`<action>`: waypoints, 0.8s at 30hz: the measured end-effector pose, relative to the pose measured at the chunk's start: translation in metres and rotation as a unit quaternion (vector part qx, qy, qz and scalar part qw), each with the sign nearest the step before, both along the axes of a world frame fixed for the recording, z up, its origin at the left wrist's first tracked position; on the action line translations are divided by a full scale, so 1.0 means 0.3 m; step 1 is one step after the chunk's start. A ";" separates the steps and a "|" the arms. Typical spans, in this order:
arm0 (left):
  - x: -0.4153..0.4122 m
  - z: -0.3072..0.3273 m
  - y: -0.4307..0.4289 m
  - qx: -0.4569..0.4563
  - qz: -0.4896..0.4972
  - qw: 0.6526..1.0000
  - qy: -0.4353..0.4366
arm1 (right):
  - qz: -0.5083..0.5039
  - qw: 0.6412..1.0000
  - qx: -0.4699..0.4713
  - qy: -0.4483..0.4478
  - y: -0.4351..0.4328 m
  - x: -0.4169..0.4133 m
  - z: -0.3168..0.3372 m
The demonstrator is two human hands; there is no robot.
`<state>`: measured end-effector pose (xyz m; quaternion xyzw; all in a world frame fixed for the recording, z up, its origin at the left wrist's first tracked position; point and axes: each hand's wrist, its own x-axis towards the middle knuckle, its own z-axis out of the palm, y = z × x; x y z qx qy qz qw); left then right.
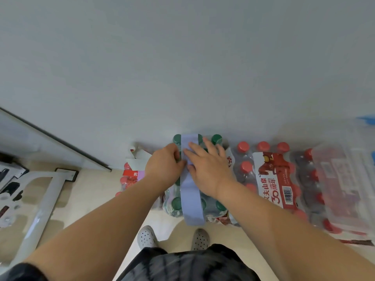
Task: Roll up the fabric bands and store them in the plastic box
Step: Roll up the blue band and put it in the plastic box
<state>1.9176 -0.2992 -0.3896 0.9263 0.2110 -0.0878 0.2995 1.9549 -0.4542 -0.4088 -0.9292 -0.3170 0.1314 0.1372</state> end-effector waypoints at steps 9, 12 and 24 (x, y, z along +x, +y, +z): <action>-0.146 -0.078 0.216 -0.023 0.065 0.998 -0.012 | -0.031 0.998 0.060 0.002 0.129 -0.030 0.090; -0.202 -0.117 0.368 -0.012 0.061 0.997 0.042 | 0.011 0.997 0.075 0.006 0.249 -0.082 0.112; -0.155 -0.277 0.742 0.007 -0.187 0.976 0.113 | -0.337 0.875 0.070 0.339 0.633 -0.188 -0.170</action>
